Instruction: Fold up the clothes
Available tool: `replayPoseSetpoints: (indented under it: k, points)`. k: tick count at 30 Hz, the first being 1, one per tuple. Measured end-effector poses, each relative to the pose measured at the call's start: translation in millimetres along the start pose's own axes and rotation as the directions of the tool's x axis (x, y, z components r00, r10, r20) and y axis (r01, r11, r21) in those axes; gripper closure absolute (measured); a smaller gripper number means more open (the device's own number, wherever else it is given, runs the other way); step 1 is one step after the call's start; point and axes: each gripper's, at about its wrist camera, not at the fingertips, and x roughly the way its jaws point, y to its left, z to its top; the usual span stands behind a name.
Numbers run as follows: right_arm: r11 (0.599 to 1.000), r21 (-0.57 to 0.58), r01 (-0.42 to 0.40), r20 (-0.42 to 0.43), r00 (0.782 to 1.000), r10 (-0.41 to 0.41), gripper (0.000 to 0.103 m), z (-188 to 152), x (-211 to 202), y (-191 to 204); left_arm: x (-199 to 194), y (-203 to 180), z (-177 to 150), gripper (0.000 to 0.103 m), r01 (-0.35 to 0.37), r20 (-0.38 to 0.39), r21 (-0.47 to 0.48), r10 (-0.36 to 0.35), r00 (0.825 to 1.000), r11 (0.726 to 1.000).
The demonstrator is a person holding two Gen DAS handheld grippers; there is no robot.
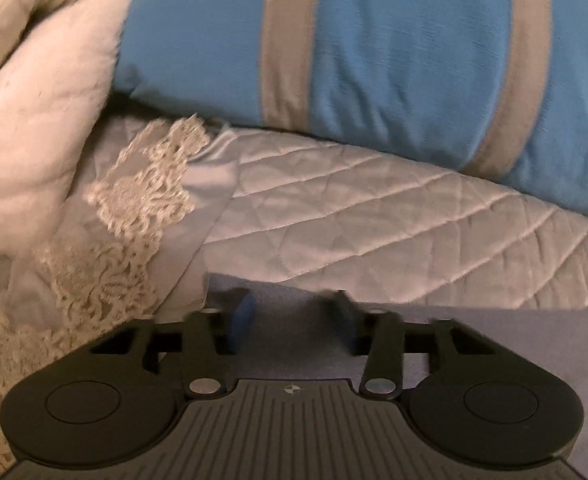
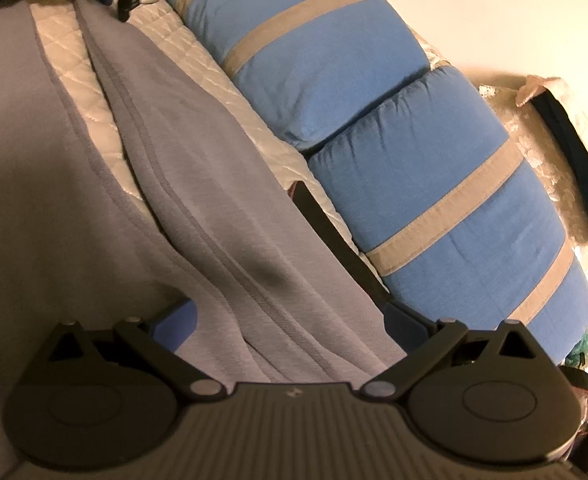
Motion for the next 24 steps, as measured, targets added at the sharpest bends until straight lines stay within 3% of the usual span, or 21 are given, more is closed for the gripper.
replayPoseSetpoints:
  k: [1,6,12,16,19,21,24]
  points:
    - [1.000,0.021,-0.003,-0.004,1.000,0.003,0.000,-0.4,0.4,-4.1,-1.6,-1.3,0.4,0.099,-0.001,0.005,-0.007,0.001,1.000,1.000]
    - [0.984,0.175,-0.012,-0.025,1.000,0.017,0.000,-4.5,3.8,-33.2,-11.9,2.7,3.8,0.100,0.017,0.040,-0.073,-0.014,0.999,0.997]
    - [0.926,0.378,0.012,-0.061,0.998,0.013,0.001,-20.6,13.2,-73.0,-28.9,1.0,9.8,0.100,0.011,0.100,-0.085,-0.002,0.995,0.996]
    - [0.834,0.549,0.055,-0.094,0.996,-0.003,0.004,-50.6,29.5,-121.3,-31.2,-3.2,13.1,0.100,-0.002,0.107,-0.087,0.011,0.994,0.996]
    - [0.742,0.660,0.122,-0.138,0.990,-0.040,0.015,-84.7,46.6,-162.2,-30.4,-5.1,13.4,0.100,-0.014,0.107,-0.084,0.023,0.994,0.996]
    - [0.674,0.717,0.178,-0.177,0.982,-0.071,0.017,-116.1,58.9,-190.3,-31.0,-5.2,13.6,0.100,-0.015,0.111,-0.083,0.024,0.994,0.996]
    - [0.611,0.749,0.257,-0.244,0.964,-0.107,0.021,-154.4,74.2,-218.9,-34.1,-4.5,15.3,0.100,-0.010,0.123,-0.085,0.020,0.992,0.996]
